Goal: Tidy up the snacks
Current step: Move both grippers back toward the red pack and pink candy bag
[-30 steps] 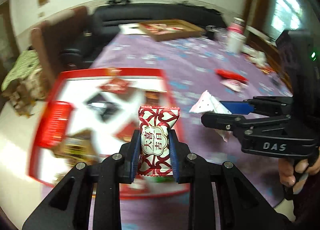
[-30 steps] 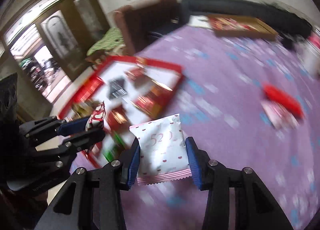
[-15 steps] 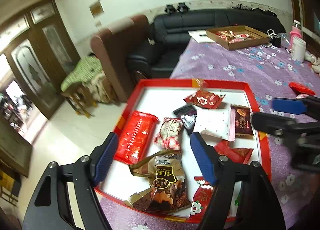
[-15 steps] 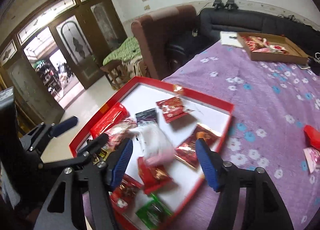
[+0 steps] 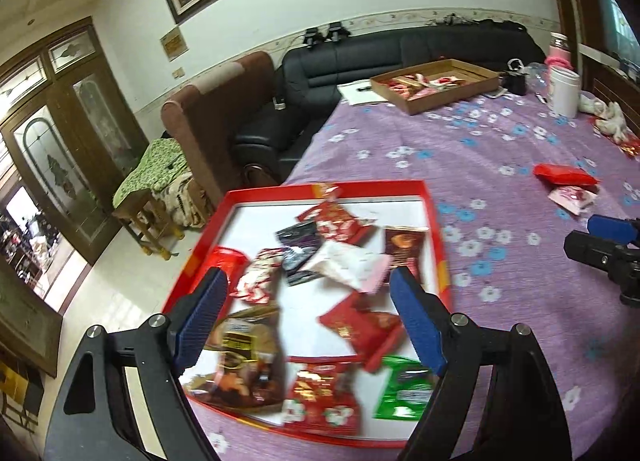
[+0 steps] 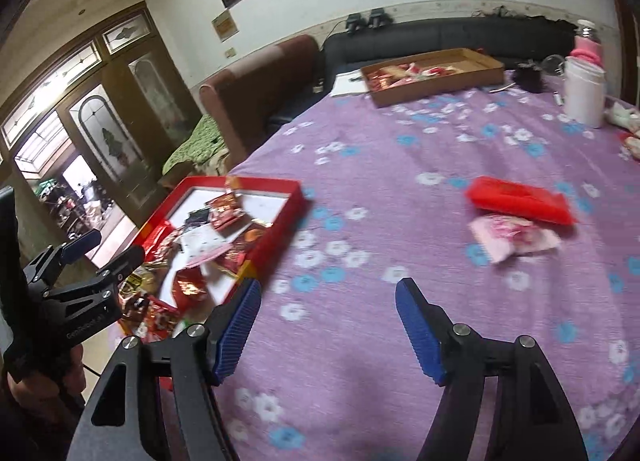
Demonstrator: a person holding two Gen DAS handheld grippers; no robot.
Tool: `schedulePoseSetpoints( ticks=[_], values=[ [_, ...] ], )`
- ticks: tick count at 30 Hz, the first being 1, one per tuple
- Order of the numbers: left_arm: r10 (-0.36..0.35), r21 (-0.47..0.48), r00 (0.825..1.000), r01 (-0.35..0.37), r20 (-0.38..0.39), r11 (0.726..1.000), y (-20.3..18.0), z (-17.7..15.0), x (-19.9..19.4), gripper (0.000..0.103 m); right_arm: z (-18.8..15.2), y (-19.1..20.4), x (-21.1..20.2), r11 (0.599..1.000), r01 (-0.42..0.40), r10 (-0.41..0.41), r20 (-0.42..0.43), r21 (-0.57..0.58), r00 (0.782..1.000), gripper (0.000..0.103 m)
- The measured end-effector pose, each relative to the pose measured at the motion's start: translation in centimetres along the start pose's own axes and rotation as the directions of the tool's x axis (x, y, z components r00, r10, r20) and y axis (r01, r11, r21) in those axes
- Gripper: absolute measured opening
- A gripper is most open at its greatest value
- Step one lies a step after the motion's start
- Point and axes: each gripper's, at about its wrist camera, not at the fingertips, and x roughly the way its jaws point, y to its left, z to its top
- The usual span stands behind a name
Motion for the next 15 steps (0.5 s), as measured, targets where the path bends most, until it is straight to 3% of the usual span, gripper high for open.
schedulePoseSetpoints(
  ticks=[8,11,15],
  values=[
    [-0.064,0.043,0.998,0.064,-0.004,0.997,-4.5,1.3,-0.7,0.084,-0.3,-3.1,-2.6,0.999,0.047,-0.047,0.027,-0.002,0.999,0.072],
    [-0.137,0.047,0.99,0.139,-0.032,0.989,-6.3,2.0,-0.3,0.084,-0.5,-5.0,-3.2,0.996,0.083,-0.083,0.019,-0.009,0.996,0.072],
    [-0.243,0.074,0.967,0.249,-0.083,0.966,-9.2,3.1,0.8,0.084,-0.3,-8.8,-3.1,0.99,0.14,-0.14,-0.034,0.018,0.99,0.072]
  ],
)
